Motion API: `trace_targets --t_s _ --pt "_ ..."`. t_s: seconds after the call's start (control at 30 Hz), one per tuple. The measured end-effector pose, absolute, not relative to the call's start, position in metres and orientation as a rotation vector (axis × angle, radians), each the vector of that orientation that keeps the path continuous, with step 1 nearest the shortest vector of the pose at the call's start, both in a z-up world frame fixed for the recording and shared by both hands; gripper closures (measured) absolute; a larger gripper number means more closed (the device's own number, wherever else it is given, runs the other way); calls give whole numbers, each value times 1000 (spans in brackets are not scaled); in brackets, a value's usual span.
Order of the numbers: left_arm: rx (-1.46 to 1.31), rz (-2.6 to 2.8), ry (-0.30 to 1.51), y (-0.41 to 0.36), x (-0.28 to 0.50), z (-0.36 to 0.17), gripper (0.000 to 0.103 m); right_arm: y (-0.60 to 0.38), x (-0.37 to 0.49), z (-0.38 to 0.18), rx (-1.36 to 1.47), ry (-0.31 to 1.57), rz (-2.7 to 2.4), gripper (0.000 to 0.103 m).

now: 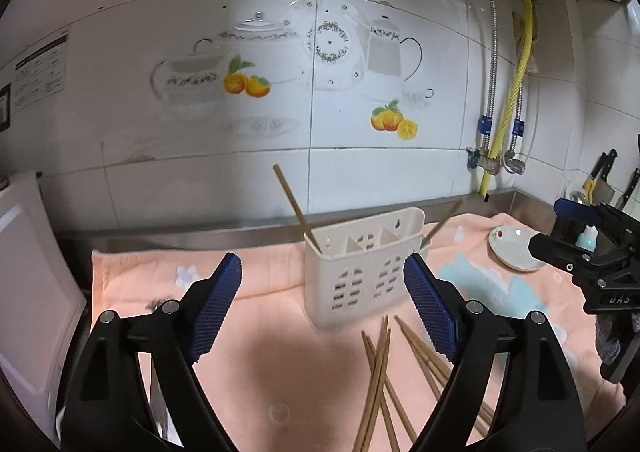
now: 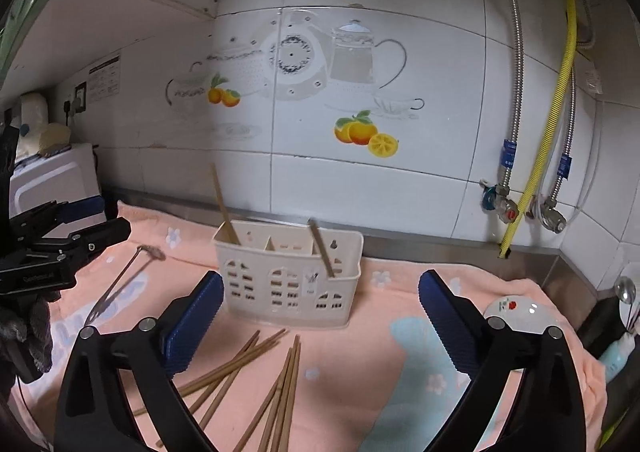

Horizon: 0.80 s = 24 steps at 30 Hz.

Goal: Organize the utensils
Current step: 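Open the left tool and withdraw while the right tool releases and withdraws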

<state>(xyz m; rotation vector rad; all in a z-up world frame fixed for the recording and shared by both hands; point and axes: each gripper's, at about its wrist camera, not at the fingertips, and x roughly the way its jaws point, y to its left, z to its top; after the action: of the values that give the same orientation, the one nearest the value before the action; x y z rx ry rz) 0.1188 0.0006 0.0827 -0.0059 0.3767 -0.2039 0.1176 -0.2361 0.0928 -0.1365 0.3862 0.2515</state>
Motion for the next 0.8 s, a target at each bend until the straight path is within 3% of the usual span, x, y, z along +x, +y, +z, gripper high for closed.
trace_targets --t_s 0.13,0.8 --pt "35 -173 369 0 99 70 12 -230 104 79 -140 403 267 8" --pt "143 -165 509 -7 47 -9 11 -227 57 -3 -101 576 284 8"
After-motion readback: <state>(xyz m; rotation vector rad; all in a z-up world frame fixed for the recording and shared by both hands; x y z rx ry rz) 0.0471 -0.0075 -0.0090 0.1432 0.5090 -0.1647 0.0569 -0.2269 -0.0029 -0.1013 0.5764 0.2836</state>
